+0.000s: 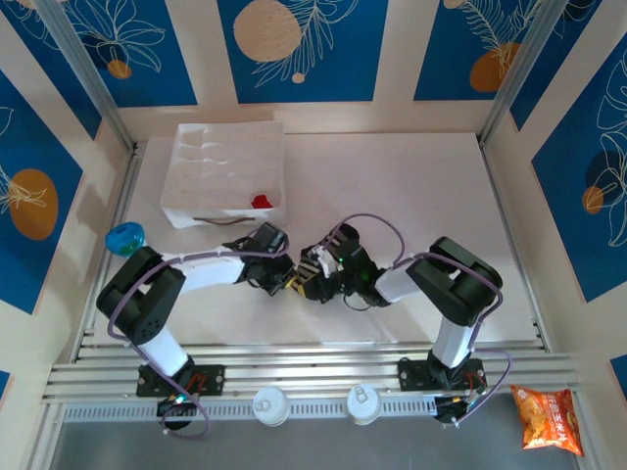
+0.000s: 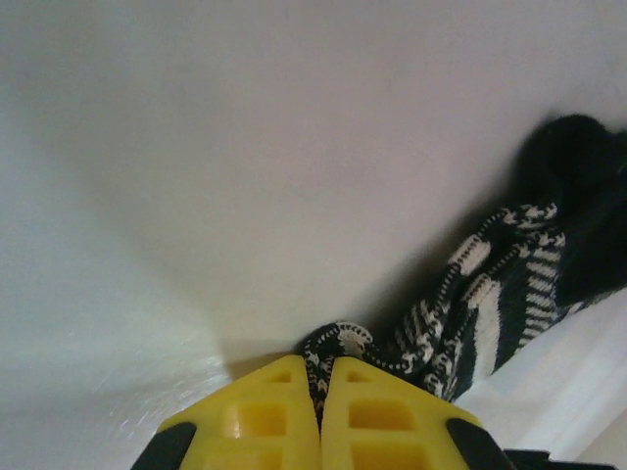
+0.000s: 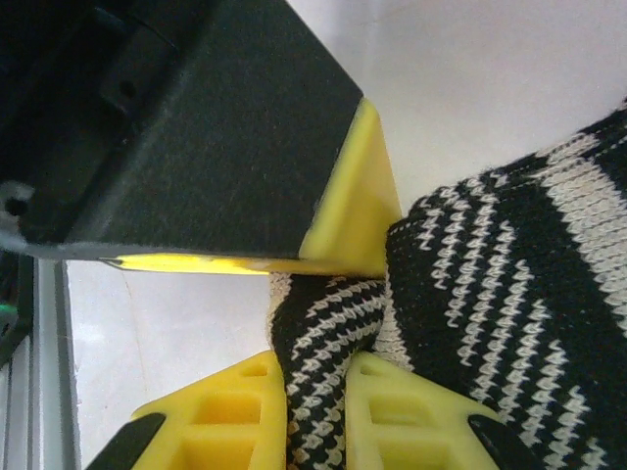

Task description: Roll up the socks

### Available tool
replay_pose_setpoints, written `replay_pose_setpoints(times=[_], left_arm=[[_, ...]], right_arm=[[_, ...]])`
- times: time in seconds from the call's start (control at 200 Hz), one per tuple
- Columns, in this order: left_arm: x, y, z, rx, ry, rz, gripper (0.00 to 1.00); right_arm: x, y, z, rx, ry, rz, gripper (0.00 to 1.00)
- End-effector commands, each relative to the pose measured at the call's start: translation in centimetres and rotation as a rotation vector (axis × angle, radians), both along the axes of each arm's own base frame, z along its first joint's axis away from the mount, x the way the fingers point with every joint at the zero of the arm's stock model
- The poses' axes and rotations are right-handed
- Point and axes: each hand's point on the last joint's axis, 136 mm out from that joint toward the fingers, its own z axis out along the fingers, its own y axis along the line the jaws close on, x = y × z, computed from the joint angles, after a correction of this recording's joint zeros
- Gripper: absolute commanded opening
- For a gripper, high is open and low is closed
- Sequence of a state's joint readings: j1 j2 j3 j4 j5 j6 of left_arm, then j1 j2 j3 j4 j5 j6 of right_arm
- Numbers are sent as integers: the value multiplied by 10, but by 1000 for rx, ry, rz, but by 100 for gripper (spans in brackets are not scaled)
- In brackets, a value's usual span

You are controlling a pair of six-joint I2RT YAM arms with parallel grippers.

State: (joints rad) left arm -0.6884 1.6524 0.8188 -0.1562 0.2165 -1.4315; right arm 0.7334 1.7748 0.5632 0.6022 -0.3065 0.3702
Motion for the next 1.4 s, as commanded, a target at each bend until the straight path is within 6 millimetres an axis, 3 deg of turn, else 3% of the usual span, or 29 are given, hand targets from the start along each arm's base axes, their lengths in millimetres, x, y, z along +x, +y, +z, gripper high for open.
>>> replay_pose_setpoints(times=[0.0,0.08,0.17,0.235,0.27,0.31,0.48,0.59,0.765,0.85,1.14,1.396], left_arm=[[-35,21,-17,117,125,-5,0],[-50,49,-15,177,171,69,0],[-62,65,-11,203,188,102,0],[-69,67,-13,191,208,100,0],[-73,68,-16,194,227,103,0],[-74,68,-18,191,232,102,0],[-75,74,-19,258,277,118,0],[-79,75,-17,293,335,133,0],[-81,72,-12,336,414,141,0],[-79,73,-8,359,428,140,0],[-76,66,-8,350,450,136,0],[-69,65,-9,355,446,136,0]], right_arm=[[-29,-45,-72,-358,142,20,0],[-21,-33,-64,-383,70,105,2],[-15,-19,-58,-406,-9,209,4],[-14,-9,-52,-393,-68,275,9],[-16,-3,-47,-375,-99,306,24],[-17,1,-41,-359,-147,331,31],[-14,5,-6,-327,-373,291,45],[-15,1,18,-313,-454,241,48],[-32,-3,22,-411,-627,267,60],[-37,-1,20,-457,-698,300,62],[-22,15,14,-603,-874,334,60],[-32,29,21,-643,-949,349,57]])
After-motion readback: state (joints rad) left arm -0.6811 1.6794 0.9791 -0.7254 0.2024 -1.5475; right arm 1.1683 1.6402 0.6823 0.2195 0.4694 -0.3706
